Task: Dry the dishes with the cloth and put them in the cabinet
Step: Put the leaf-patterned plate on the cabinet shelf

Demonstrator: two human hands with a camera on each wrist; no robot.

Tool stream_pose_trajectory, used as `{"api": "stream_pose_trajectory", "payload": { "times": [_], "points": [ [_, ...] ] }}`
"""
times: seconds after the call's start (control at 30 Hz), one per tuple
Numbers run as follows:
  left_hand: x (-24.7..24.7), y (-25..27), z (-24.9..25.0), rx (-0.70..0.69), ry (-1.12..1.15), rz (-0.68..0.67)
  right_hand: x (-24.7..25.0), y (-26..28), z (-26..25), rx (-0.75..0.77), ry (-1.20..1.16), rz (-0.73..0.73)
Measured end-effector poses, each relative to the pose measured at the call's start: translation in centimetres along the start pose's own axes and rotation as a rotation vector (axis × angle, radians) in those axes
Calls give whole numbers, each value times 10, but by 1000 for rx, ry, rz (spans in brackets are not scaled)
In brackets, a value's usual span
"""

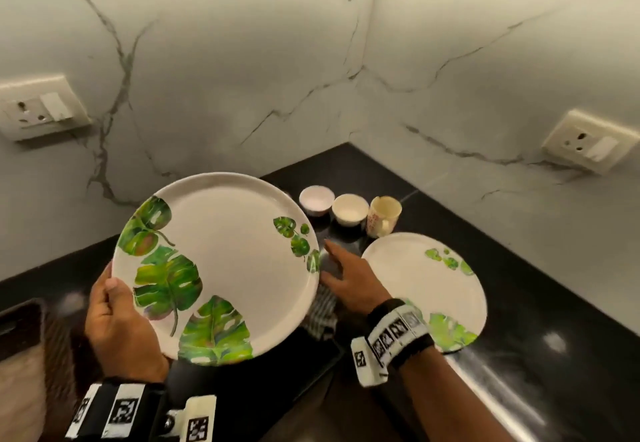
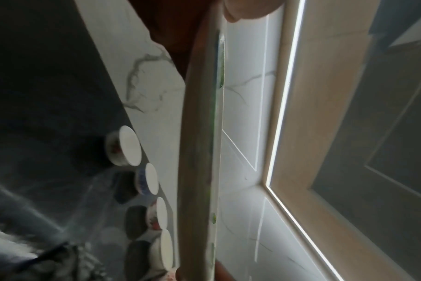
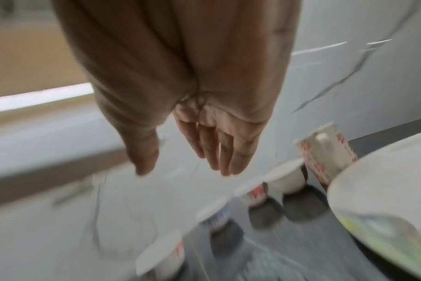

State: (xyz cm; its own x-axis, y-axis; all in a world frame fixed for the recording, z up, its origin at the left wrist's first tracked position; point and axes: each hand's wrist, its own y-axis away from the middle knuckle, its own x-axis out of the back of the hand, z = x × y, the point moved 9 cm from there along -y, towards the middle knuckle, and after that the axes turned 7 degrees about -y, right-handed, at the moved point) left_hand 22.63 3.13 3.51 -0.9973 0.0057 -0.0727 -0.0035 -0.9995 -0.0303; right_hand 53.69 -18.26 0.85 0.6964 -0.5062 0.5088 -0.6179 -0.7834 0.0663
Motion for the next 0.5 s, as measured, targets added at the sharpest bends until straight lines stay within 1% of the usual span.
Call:
{"api": "stream_pose_trajectory", "payload": {
  "times": [0.03, 0.1, 0.17, 0.2, 0.27, 0.33, 0.4, 0.5],
  "points": [
    [-16, -5, -1, 31, 39, -65, 27, 5, -16, 16, -103, 63],
    [-48, -21, -4, 81, 120, -168, 79, 22, -51, 34, -405, 154],
    [-81, -27, 12, 48, 148, -248, 125, 45, -82, 47, -595, 226],
    [-95, -26, 31, -5, 166, -267, 147, 55, -98, 83, -606, 266],
    [-128, -3, 83, -61, 264, -314, 183, 77, -126, 179, -528, 357],
    [-158, 29, 138, -115, 361, -385, 220, 96, -148, 277, -335, 504],
    [-180, 53, 189, -243, 383, -431, 255, 115, -167, 342, -164, 651],
    [-210, 64, 254, -393, 395, -464, 300, 138, -202, 424, -83, 765]
  ]
}}
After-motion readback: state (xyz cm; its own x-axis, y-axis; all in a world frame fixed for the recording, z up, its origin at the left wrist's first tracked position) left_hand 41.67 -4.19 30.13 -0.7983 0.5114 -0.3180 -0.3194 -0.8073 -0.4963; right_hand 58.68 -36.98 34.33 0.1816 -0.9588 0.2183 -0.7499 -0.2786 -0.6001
